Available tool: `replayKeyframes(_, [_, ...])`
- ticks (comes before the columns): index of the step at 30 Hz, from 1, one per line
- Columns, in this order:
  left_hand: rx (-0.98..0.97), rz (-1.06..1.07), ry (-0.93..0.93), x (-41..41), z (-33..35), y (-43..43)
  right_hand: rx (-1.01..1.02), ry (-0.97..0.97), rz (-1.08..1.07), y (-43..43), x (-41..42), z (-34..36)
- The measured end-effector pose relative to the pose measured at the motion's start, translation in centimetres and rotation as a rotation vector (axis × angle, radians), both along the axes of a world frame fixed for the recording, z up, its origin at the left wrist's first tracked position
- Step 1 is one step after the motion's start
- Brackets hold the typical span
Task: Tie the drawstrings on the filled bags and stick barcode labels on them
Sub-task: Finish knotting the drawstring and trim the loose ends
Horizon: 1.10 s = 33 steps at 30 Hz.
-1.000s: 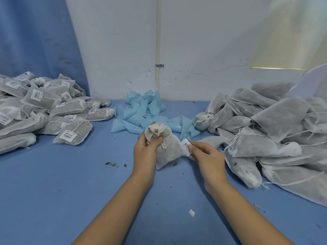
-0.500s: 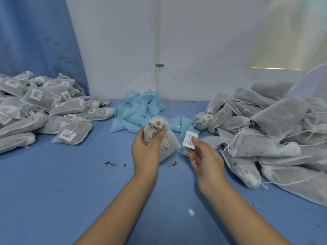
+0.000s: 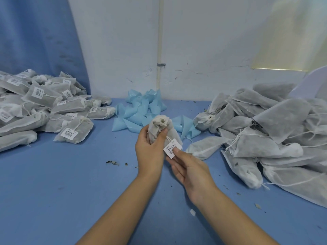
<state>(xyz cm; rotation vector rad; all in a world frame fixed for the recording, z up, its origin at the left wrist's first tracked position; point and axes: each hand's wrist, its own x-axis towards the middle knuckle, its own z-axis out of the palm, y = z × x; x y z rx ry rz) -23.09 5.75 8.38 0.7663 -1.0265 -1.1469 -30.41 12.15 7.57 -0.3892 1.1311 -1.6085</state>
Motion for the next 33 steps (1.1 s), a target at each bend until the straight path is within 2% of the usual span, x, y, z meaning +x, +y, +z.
replayKeyframes(10, [0.032,-0.061,-0.007,0.2,0.3,0.1,0.035,0.189,0.016,-0.2,-0.2,-0.1])
replayKeyframes(18, [0.133,-0.26,-0.144,1.2,0.8,-0.4,-0.18,0.297,0.004,-0.3,-0.9,-0.2])
replayKeyframes(25, [0.112,-0.545,-0.168,1.5,0.6,-0.9,-0.287,0.077,-0.033,-0.5,-1.8,0.1])
replayKeyframes(33, [0.134,-0.652,-0.18,1.7,-0.4,-1.2,-0.268,0.038,-0.084,-0.5,-2.1,0.0])
